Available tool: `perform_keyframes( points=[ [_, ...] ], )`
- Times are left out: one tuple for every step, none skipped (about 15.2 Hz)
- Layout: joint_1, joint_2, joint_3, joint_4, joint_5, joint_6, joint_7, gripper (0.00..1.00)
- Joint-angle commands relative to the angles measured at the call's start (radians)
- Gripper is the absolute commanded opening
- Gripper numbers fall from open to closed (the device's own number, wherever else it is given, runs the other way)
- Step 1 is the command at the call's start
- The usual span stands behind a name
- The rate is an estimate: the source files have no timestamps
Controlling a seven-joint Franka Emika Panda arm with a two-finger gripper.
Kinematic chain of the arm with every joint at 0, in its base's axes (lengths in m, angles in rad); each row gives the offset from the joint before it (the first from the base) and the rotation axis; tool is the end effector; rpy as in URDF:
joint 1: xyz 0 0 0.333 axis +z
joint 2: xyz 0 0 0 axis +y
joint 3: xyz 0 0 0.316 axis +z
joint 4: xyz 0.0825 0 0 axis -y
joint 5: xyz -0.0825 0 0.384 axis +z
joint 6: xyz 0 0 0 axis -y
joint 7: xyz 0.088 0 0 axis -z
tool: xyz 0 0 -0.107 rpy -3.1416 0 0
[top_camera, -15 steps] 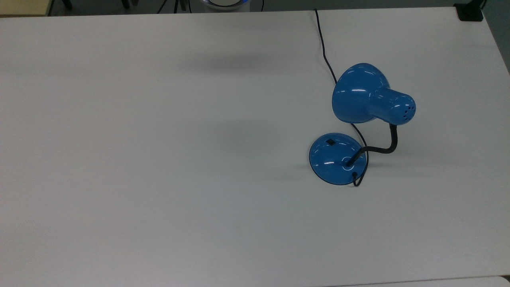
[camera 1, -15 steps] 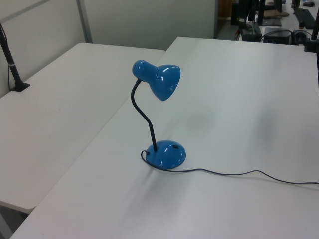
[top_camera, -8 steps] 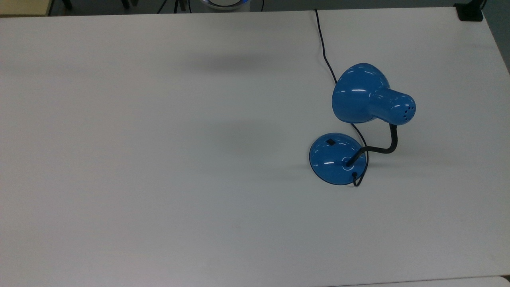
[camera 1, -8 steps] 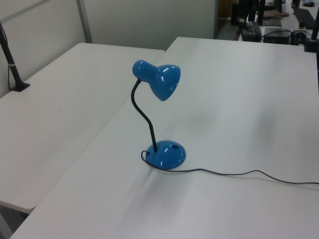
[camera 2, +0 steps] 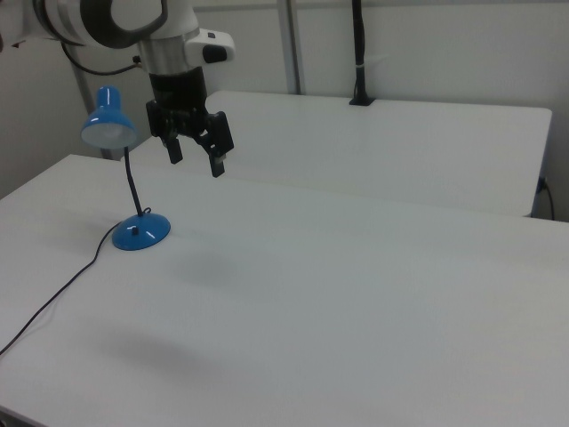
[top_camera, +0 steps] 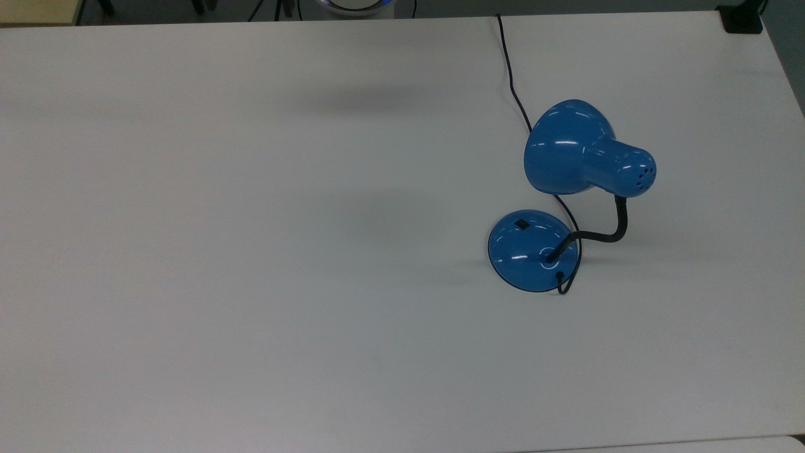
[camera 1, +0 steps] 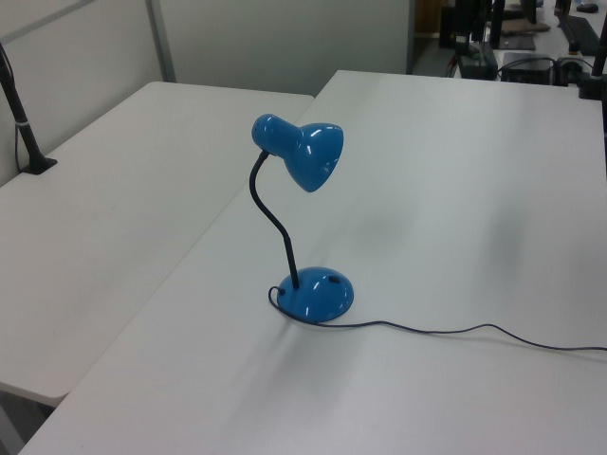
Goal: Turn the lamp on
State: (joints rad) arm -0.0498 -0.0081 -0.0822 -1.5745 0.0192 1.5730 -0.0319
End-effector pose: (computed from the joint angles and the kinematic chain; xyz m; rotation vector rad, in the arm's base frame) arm 0.5477 -0.0708 0.6274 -3.1184 0.1562 -0.0128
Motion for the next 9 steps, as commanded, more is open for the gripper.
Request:
perform_keyframes(
  points=[
    [-0.001, 0.008, -0.025, 0.025, 0.018, -0.034, -0.025, 1.0],
    [-0.002, 0.008, -0.027, 0.025, 0.019, -0.036, -0.025, 1.0],
    [-0.002, 0.007, -0.027, 0.025, 0.018, -0.034, -0.029, 1.0],
    [-0.002, 0.008, -0.027, 0.025, 0.019, -0.033, -0.039, 1.0],
    [-0.005, 0.008, -0.028, 0.027, 0.021, -0.034, -0.049, 1.0],
    [-0.005, 0.007, -0.031, 0.025, 0.021, -0.036, -0.057, 0.95],
    [-0.002, 0.007, -0.042, 0.025, 0.022, -0.036, -0.08, 0.78],
    [-0.002, 0.005, -0.042, 0.025, 0.024, -0.036, -0.112, 0.5],
    [-0.002, 0.002, -0.042, 0.024, 0.028, -0.037, -0.134, 0.3]
  ],
)
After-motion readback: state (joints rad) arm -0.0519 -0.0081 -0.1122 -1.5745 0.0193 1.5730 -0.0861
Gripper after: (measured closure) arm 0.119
